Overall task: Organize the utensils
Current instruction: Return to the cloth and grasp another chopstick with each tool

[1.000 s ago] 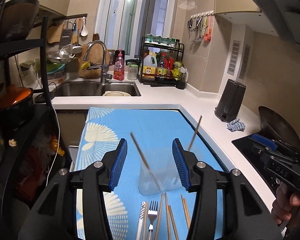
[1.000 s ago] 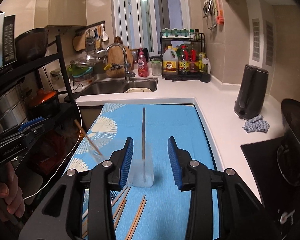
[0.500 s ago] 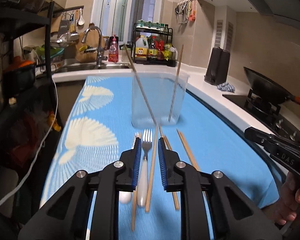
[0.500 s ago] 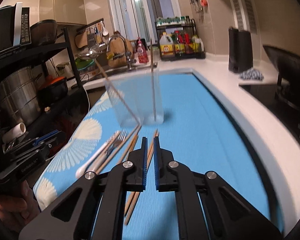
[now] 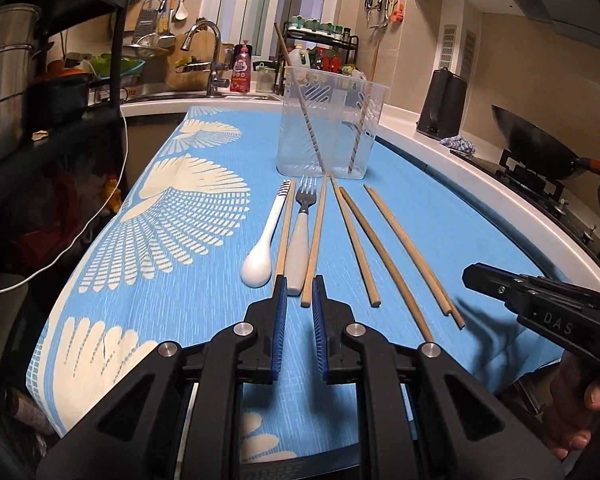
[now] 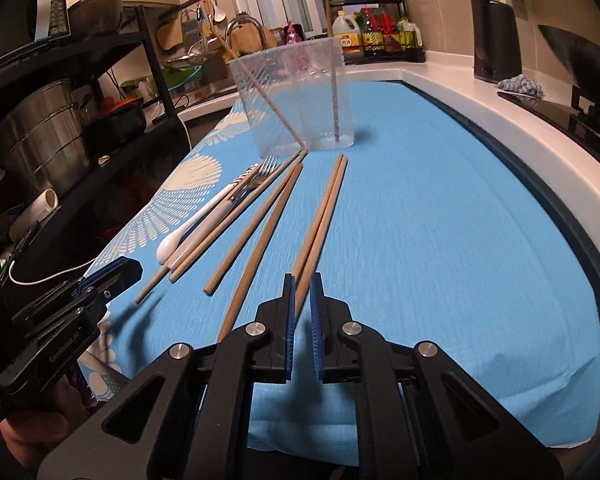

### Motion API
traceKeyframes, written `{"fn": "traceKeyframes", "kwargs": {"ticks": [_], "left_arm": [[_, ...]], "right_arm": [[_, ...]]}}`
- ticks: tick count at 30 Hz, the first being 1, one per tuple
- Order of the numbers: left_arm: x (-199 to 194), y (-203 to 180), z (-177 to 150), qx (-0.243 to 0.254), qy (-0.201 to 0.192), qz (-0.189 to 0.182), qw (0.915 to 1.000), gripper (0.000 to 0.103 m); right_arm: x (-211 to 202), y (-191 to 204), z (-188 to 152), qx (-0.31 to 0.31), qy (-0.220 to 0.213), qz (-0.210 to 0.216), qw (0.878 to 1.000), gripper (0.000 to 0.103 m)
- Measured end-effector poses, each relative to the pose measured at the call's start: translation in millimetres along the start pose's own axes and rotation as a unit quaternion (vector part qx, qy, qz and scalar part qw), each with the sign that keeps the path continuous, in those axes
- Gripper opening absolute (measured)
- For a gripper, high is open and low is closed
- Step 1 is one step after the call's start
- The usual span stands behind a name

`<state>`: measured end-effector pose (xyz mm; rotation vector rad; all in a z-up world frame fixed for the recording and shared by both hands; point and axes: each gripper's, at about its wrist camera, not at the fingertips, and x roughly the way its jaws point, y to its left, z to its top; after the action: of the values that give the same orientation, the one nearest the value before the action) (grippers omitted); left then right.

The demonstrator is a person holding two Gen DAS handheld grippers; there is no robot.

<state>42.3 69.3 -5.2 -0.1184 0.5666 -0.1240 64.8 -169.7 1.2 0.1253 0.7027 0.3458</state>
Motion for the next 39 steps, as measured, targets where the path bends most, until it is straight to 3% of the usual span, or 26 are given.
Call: {"fn": "traceKeyframes", "kwargs": {"ticks": [7, 22, 24, 32, 39], "left_arm": [[-0.9, 5.0, -13.0, -0.004, 0.008, 0.018, 0.9998, 0.013], [23.0, -10.0, -15.2, 0.005, 0.020, 0.061, 0.9979, 0.013], [24.8, -14.7, -14.3, 0.005, 0.022, 0.059, 0.9980, 0.005], [18.7, -46.9, -18.5, 0.025, 0.028, 0.027, 0.9989, 0.006], [10.0, -43.2, -28.2, 0.012, 0.023, 0.051, 0.9984, 0.006]], "right_arm": [[12.9, 7.0, -13.8, -0.014, 0.038, -0.019, 0.999, 0.010], [4.1, -0.9, -16.5, -0.024, 0.034, -0.045, 0.998, 0.006], [2.4, -6.5, -15.2, -0.020, 0.032, -0.055, 0.998, 0.005], [-4.8, -34.7, -13.1, -0.009, 0.026, -0.078, 0.997, 0.005], [-3.7, -36.9, -14.3, -0.008, 0.024, -0.069, 0.997, 0.008]]}}
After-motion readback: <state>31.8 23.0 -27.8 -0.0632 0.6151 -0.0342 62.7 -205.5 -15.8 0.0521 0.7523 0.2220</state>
